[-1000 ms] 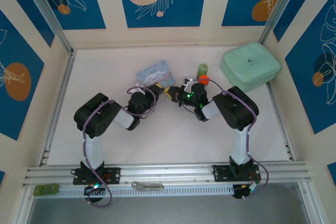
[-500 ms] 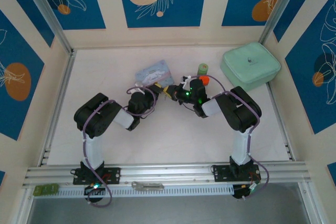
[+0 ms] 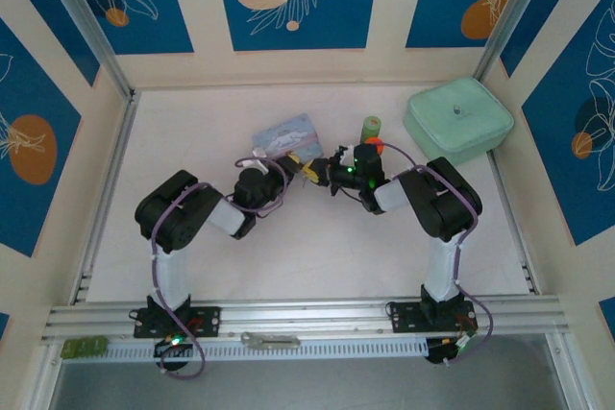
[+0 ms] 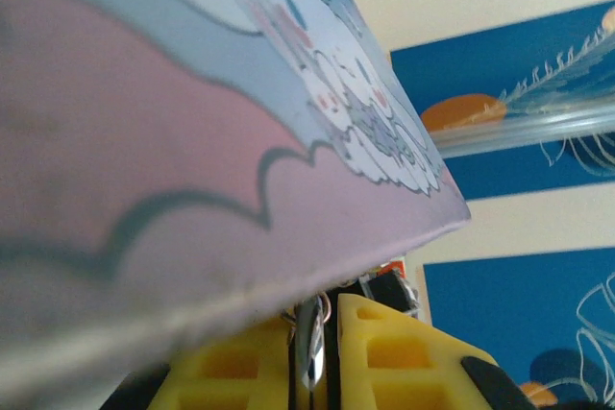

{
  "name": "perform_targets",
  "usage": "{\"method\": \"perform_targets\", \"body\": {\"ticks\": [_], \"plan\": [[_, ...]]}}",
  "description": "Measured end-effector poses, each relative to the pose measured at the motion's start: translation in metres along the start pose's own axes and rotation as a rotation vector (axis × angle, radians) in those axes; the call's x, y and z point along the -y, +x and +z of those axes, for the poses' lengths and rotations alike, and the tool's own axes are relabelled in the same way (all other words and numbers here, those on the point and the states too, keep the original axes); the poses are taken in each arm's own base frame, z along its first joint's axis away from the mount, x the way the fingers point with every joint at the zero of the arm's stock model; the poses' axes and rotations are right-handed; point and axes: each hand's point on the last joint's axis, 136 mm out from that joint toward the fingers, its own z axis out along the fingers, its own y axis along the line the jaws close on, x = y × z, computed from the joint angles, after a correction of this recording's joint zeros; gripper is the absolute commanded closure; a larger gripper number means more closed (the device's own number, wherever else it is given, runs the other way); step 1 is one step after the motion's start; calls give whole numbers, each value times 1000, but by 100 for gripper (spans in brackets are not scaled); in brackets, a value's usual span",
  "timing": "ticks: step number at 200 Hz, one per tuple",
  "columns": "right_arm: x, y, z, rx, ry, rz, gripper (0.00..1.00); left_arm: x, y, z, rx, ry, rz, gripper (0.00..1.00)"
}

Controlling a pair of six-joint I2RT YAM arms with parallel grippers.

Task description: Unlock a padlock with a key

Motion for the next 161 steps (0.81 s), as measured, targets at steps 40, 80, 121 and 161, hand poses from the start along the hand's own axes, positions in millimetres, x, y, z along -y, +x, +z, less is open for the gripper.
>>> {"method": "perform_targets", "body": {"ticks": [40,80,121,161], "plan": [[-24,5,-10,-58,-49,182,100,34,-2,4,-75,119,102,100],[-38,10,-11,-114,-64,273,100,52,-6,2,-118,189,185,100],[-41,13,-15,-154,-54,301,100,59,-4,-3,-140,217,234,100],[-41,18,-20,-152,9,305,100,59,-2,-11,-144,227,237,100]]}}
